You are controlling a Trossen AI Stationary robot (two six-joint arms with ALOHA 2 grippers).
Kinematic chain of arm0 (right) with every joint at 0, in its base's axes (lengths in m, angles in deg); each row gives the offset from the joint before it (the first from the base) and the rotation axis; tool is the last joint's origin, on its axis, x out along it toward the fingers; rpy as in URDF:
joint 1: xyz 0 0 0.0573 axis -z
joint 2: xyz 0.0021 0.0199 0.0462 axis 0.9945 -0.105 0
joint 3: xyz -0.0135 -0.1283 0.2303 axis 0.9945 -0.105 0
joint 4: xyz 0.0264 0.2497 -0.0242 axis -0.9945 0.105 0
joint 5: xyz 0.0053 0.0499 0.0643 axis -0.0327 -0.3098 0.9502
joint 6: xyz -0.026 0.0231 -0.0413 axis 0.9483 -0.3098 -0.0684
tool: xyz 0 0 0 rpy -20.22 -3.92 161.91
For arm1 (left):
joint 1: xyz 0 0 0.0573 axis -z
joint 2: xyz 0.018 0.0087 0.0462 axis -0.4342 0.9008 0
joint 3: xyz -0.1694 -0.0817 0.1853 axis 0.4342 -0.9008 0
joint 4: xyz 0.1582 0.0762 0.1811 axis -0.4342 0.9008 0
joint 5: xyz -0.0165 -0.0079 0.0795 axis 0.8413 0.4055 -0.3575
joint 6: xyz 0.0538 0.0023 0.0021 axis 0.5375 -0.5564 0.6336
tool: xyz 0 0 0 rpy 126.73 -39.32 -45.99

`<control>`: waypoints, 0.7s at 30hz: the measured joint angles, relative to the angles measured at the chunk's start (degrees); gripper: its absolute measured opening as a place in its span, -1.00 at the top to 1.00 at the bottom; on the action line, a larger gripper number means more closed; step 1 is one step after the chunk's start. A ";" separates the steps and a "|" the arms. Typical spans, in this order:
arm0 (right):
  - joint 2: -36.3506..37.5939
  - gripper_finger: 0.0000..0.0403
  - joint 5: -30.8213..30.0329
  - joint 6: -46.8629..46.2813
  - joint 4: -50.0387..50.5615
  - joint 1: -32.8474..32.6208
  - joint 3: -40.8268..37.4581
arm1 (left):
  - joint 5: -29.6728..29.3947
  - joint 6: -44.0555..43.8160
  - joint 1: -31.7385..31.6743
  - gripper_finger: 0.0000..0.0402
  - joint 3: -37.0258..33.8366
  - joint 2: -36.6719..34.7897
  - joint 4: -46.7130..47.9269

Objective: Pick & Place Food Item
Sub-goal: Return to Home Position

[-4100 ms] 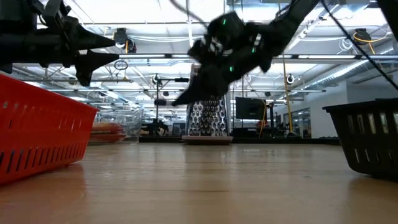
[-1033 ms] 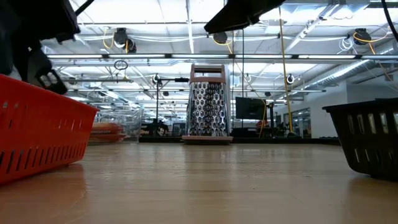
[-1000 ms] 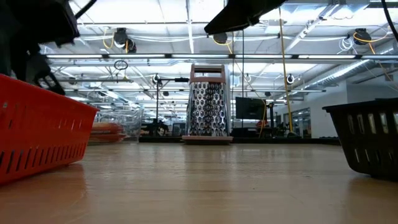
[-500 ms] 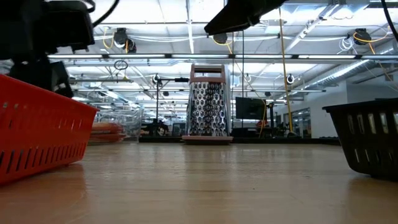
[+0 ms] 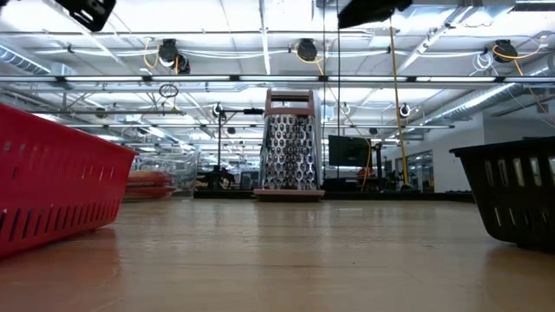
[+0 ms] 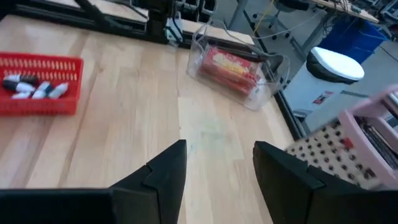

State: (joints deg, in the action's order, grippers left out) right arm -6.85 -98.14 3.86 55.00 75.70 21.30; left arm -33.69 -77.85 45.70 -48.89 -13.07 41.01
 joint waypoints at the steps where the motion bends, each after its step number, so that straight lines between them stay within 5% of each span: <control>1: 1.45 0.12 0.04 0.12 1.03 -0.15 -0.70 | -3.88 2.27 -0.10 -0.22 -0.02 -3.36 2.55; 8: 18.08 0.15 12.11 6.52 -9.94 -0.79 -18.27 | -29.73 5.82 -0.09 -0.25 -8.02 -19.09 9.60; 12: 27.95 0.14 8.33 2.48 -16.22 1.40 -26.84 | -31.22 8.32 -0.09 -0.25 -15.94 -24.09 2.17; 21: 41.53 0.15 12.34 -2.15 -19.69 9.53 -36.31 | -28.96 11.42 -5.90 -0.25 -23.89 -31.20 -2.37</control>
State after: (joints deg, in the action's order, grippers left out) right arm 34.68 -85.80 1.71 35.31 85.23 -15.01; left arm -62.65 -66.43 39.80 -72.78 -44.27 38.64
